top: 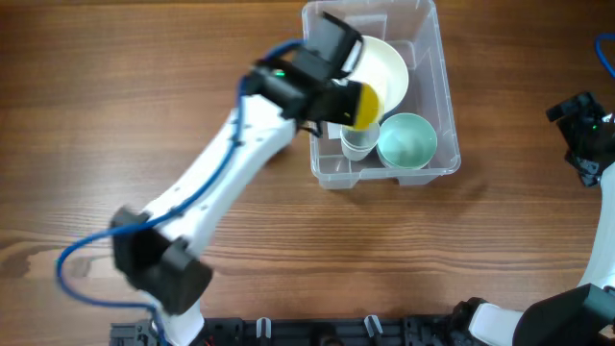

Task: Pack container
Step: 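Carry the yellow cup into the bin and stack it on the grey cup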

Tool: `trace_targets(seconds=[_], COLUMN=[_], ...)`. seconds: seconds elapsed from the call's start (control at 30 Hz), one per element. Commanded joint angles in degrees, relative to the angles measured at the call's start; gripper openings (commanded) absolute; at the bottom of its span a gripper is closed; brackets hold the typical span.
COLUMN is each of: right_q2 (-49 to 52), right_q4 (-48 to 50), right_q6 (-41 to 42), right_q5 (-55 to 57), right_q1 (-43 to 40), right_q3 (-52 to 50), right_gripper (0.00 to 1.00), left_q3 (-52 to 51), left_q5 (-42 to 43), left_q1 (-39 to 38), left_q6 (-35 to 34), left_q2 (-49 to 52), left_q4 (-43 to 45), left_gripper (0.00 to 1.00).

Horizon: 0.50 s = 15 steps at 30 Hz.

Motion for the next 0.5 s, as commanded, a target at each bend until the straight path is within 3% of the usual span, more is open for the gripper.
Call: trace_targets(seconds=[0.0,0.07,0.1,0.13,0.17,0.2,0.33,0.47], right_q2=[0.5,0.5,0.5,0.5,0.5,0.5,0.5,0.5], right_q4=[0.2,0.2,0.2,0.2,0.2,0.2,0.2,0.2], right_q6=[0.6,0.6,0.6,0.6,0.6,0.6,0.6,0.6], right_q5=[-0.3,-0.3,-0.3,-0.3,-0.3,-0.3,-0.3,-0.3], right_q1=[-0.1,-0.1,-0.1,-0.1,-0.1,-0.1,-0.1,-0.1], right_q3=[0.4,0.4,0.4,0.4,0.4,0.4,0.4,0.4], right_gripper=[1.00,1.00,1.00,1.00,1.00,1.00,1.00,1.00], left_q3=[-0.4,-0.4,-0.4,-0.3,-0.3,-0.3,-0.3,-0.5], left_q5=[-1.2,-1.3,-1.3,-1.6,-3.2,-3.6,-5.2,-6.2], left_q1=[-0.4,0.1,0.3,0.6,1.5,2.3,8.9,20.9], left_q6=[-0.5,-0.8,-0.8,-0.8,-0.8,-0.9,-5.1,-6.7], left_q2=[5.4,6.6,6.5,6.1,5.0,4.0,-0.5,-1.5], left_q4=[0.5,0.4,0.5,0.4,-0.5,-1.5,-8.7,-17.1], left_gripper=[0.04,0.04,0.17,0.58,0.81,0.91,0.98,1.00])
